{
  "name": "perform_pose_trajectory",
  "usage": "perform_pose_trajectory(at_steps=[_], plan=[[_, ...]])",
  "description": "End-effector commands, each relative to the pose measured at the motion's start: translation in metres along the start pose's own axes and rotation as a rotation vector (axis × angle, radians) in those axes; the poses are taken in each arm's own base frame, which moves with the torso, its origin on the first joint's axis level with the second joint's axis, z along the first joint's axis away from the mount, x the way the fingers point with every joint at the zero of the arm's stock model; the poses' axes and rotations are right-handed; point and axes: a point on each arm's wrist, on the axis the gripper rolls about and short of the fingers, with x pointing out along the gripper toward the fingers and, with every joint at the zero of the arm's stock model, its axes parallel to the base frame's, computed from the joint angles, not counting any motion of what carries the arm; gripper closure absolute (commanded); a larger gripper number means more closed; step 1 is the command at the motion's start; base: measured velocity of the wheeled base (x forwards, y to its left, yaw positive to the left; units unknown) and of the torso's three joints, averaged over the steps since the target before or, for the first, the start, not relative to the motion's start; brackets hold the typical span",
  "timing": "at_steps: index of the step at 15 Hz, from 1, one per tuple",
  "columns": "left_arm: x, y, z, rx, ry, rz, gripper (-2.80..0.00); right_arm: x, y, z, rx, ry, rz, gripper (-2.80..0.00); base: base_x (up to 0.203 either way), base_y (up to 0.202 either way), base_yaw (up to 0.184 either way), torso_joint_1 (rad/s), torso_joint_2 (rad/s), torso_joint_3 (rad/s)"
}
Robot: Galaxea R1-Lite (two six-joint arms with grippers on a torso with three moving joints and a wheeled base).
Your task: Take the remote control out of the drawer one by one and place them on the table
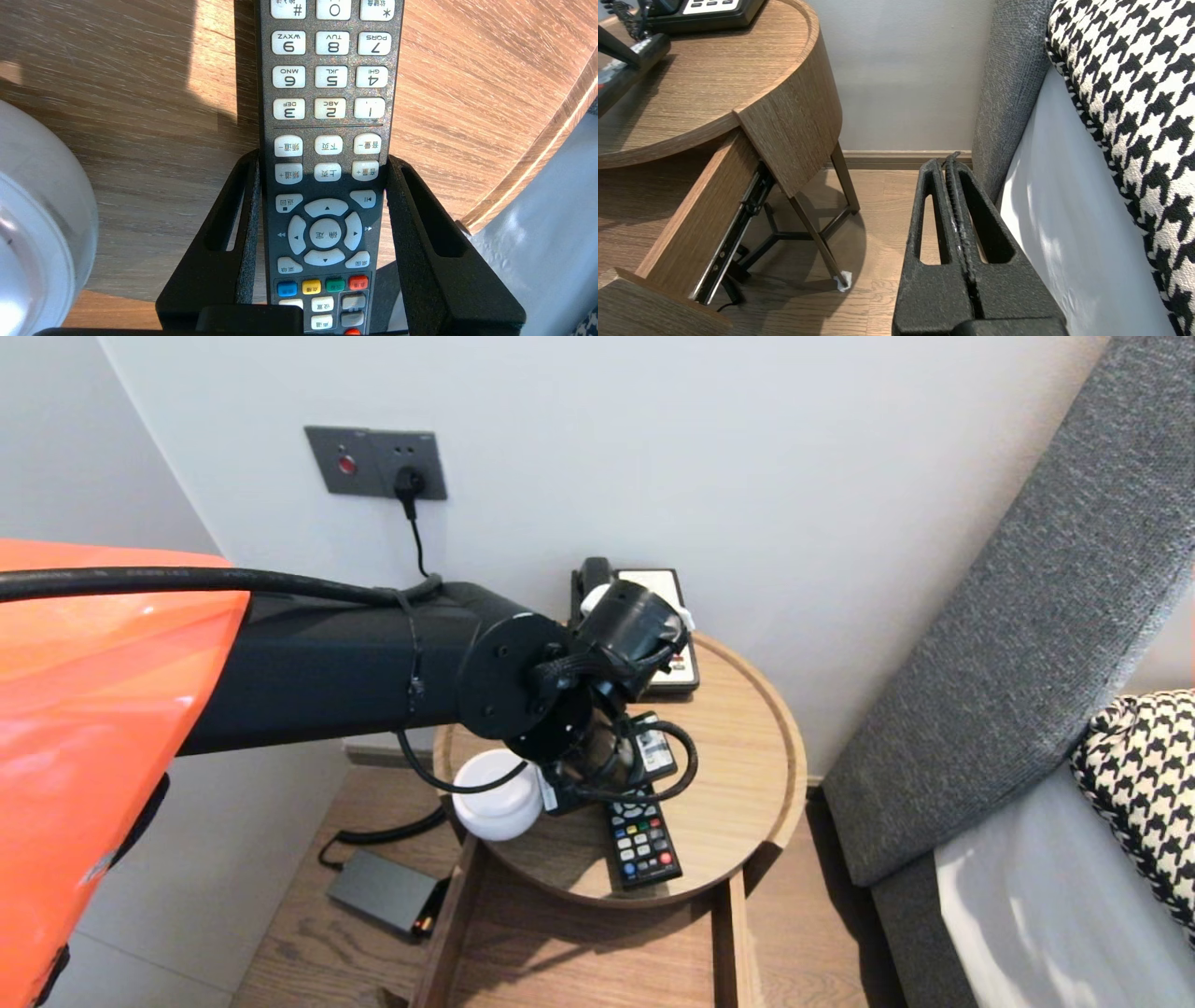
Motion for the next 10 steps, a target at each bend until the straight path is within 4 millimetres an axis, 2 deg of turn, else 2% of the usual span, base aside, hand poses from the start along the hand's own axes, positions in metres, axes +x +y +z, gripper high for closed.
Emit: perform_pose_trajectory(at_steps=[1,10], plan=[[0.005,0.0,0.0,-0.005,0.005,0.015,0.0,0.002,0.0,-0.007,-0.001,0.025,0.0,0.0,0.0,0.0,0.0,0.0,0.0,0.0],[0.017,-0.003,0.001,0.035,-0.006,0.058,0.0,0.002,0.0,-0.007,0.001,0.025,0.0,0.0,0.0,0.0,0.0,0.0,0.0,0.0]])
